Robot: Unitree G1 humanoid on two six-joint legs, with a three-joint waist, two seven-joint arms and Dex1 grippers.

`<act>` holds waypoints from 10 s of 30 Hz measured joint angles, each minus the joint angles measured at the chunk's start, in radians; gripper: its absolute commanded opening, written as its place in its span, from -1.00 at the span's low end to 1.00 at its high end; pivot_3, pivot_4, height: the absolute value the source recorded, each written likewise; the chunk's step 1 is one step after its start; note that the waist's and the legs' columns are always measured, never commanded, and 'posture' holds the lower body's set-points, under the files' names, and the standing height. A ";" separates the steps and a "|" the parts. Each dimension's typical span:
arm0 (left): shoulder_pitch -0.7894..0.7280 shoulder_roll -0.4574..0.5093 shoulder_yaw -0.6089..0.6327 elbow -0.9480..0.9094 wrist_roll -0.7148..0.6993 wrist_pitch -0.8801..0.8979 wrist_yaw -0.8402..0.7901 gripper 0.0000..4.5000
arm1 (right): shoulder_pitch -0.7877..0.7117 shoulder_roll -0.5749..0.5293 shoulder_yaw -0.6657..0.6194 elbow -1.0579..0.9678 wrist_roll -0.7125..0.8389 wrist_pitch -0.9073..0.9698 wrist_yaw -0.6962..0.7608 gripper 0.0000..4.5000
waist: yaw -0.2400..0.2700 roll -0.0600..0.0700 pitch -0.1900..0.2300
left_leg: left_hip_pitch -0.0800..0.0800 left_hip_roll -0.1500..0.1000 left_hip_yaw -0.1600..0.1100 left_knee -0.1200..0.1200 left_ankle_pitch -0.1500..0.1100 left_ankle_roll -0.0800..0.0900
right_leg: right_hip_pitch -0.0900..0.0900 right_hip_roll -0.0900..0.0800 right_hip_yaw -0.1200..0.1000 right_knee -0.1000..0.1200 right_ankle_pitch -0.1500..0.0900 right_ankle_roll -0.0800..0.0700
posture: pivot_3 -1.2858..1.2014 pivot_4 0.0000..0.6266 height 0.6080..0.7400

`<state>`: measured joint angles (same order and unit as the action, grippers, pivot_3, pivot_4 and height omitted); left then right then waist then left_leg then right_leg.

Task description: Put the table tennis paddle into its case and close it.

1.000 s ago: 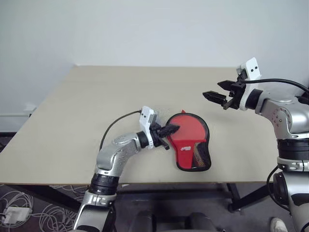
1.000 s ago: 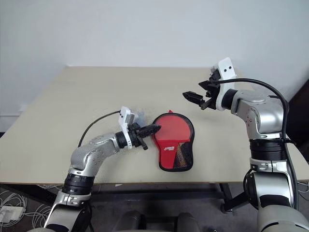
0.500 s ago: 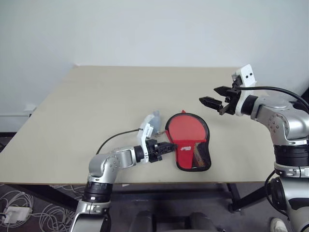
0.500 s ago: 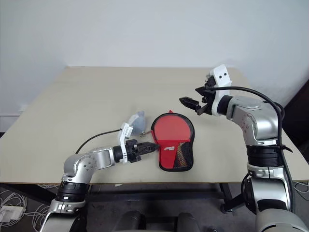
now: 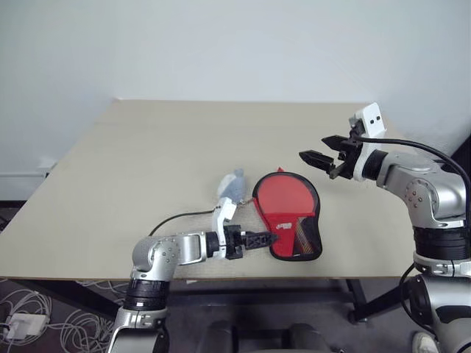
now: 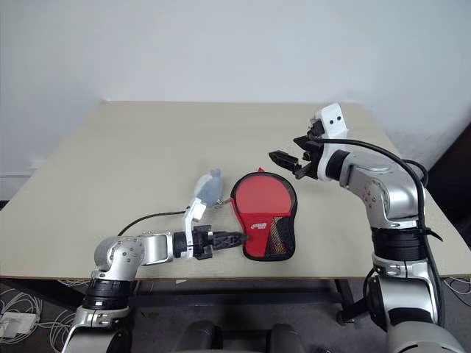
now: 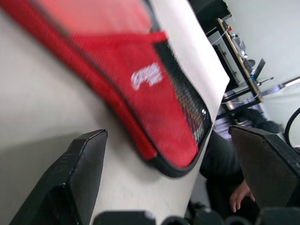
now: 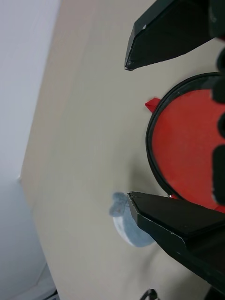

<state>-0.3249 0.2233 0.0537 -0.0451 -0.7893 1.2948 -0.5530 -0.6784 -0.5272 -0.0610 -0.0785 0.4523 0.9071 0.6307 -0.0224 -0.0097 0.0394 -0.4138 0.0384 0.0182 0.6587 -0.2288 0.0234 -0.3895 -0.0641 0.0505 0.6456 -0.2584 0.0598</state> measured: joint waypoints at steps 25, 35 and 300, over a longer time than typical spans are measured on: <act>-0.155 -0.132 0.085 0.255 -0.011 0.111 0.039 0.96 | 0.055 0.066 -0.006 -0.088 0.059 0.054 -0.092 1.00 | 0.001 0.000 0.000 | 0.000 -0.002 -0.002 0.001 0.000 0.000 | 0.001 -0.001 -0.001 0.000 0.000 0.000 | 0.03 -1.00 1.00; -0.202 -0.164 0.111 0.293 -0.005 0.149 0.093 0.96 | 0.058 0.071 -0.006 -0.090 0.062 0.062 -0.110 1.00 | 0.000 0.000 0.000 | 0.000 -0.002 -0.002 0.001 0.000 0.000 | 0.001 -0.001 -0.001 0.000 0.000 0.000 | 0.03 -1.00 1.00; -0.061 -0.131 -0.516 0.239 0.699 -0.947 -0.188 -1.00 | -0.569 0.126 0.428 1.333 -0.807 -0.782 0.306 -0.99 | -0.003 0.011 -0.003 | 0.003 -0.004 -0.002 0.002 0.002 -0.002 | 0.001 -0.003 -0.001 0.009 0.000 0.000 | 0.03 -1.00 1.00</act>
<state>-0.3863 0.0922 -0.4623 0.1936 -0.0907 0.3473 -0.7415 -1.2476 -0.4014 0.3670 1.2550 -0.3543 0.1256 0.9369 -0.0250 0.0008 0.0368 -0.4112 0.0341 0.0163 0.6609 -0.2268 0.0219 -0.3889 -0.0671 0.0495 0.6547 -0.2586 0.0597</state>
